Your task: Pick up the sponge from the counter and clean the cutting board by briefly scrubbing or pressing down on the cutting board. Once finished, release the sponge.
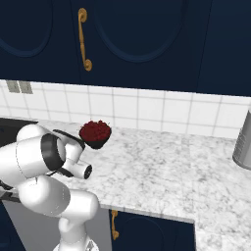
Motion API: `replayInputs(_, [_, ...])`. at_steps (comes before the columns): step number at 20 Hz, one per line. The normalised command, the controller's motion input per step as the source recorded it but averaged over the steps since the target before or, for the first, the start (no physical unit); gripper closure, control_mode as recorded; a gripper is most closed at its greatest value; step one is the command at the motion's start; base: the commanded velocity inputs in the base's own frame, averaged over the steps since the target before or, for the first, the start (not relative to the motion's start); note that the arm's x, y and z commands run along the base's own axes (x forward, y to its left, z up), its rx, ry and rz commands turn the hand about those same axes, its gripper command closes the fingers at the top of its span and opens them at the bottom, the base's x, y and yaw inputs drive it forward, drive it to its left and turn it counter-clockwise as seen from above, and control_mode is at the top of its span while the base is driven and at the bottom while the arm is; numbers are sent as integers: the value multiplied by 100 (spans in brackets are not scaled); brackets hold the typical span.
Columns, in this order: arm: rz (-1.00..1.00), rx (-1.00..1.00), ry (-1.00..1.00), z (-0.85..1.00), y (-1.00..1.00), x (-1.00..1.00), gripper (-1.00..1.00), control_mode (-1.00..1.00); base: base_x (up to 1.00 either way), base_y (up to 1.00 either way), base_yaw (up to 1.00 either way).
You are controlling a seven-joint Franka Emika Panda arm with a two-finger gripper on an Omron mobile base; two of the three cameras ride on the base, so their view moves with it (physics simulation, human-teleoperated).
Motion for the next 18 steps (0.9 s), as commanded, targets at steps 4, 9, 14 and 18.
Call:
replayInputs(4, [-3,0,8,-7,-100,-19,100,-100,0,0,0])
replayInputs(9, [-4,-5,7,-15,-93,-53,100,-100,0,0,0])
replayInputs(14, [3,-73,21,51,71,-18,100,-100,0,0,0])
replayInputs(18, [0,-76,-4,1,100,-16,100,-100,0,0,0])
